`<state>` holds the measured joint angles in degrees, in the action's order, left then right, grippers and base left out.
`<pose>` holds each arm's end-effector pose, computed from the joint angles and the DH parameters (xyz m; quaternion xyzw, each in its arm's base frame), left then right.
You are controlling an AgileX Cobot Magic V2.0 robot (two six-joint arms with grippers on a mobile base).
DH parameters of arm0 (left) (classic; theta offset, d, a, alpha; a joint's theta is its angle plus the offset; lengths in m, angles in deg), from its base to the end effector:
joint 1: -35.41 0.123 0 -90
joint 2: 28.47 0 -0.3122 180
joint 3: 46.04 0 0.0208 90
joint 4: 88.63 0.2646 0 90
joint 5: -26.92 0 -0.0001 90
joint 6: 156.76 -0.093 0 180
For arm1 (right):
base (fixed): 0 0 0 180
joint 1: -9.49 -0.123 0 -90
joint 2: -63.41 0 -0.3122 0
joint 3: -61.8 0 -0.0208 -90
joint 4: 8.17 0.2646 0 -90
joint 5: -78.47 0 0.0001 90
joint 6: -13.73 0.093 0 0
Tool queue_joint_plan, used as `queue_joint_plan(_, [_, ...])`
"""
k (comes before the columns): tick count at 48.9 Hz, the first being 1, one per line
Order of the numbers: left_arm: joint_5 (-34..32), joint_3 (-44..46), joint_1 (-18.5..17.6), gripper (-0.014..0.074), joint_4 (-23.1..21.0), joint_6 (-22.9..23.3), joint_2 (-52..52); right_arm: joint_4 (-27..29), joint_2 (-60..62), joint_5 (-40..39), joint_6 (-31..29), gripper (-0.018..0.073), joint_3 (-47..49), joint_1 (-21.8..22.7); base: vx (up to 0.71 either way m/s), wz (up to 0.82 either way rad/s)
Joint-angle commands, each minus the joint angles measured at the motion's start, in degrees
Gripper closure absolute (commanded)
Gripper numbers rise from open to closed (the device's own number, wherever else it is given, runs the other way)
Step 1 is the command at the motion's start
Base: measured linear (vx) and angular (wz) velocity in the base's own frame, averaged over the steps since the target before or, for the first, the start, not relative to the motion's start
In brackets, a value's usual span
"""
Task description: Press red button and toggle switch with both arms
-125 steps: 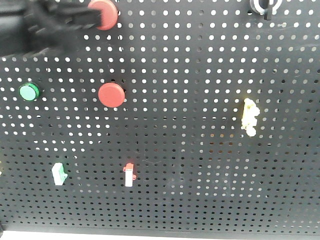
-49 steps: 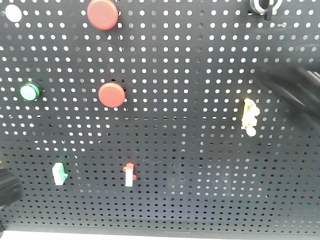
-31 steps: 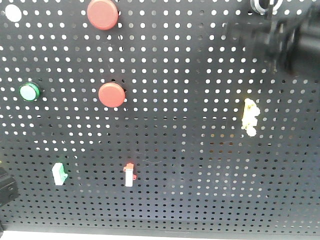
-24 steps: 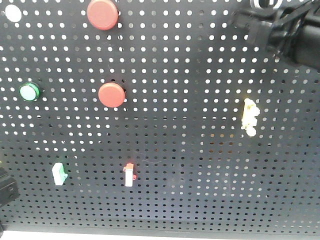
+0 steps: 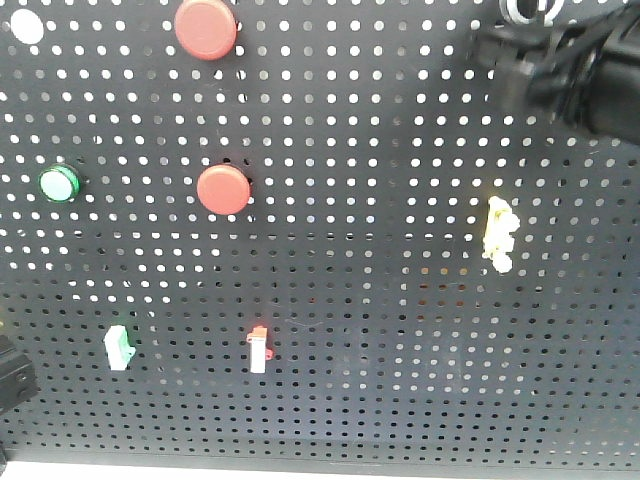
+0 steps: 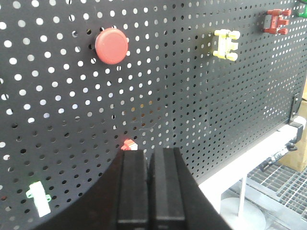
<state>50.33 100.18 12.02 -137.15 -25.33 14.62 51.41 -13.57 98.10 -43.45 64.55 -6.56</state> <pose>0.0933 -0.0706 0.4121 0.2616 0.6749 -0.2308 0.6503 0.2493 0.0999 0.5276 -0.1952 0.6448 0.2052 0.7100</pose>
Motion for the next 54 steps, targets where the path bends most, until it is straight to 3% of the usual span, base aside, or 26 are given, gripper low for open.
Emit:
queue_joint_plan(1, [-3.3, 1.4, 0.0, 0.0594, -2.1, 1.6, 0.1, -3.4, 1.2, -5.7, 2.5, 0.0562, 1.8, 0.3, 0.00, 0.00])
queue_joint_plan(15, [-2.9, 1.4, 0.0, 0.0594, -2.1, 1.6, 0.1, -5.7, 3.0, -5.9, 7.7, 0.0562, 1.8, 5.3, 0.00, 0.00])
queue_joint_plan(30, [-2.2, 1.4, 0.0, 0.0594, -0.5, 1.6, 0.1, -8.9, 7.4, 2.9, 9.6, 0.0562, -1.2, 7.1, 0.00, 0.00])
queue_joint_plan(40, [4.1, 1.0, 0.0, 0.0594, 7.0, 1.6, -0.2, -13.1, 16.4, -3.0, 10.0, 0.0562, -18.5, 7.1, 0.00, 0.00])
queue_joint_plan(47, [4.9, -4.0, 0.0, 0.0594, 7.3, 1.8, -4.0, -14.6, 26.3, -8.5, 8.2, 0.0562, -33.8, 7.1, 0.00, 0.00])
queue_joint_plan(54, [0.8, -13.3, 0.0, 0.0594, 7.3, 6.1, -10.6, -14.6, 38.4, -11.3, 7.6, 0.0562, -46.8, 7.1, 0.00, 0.00])
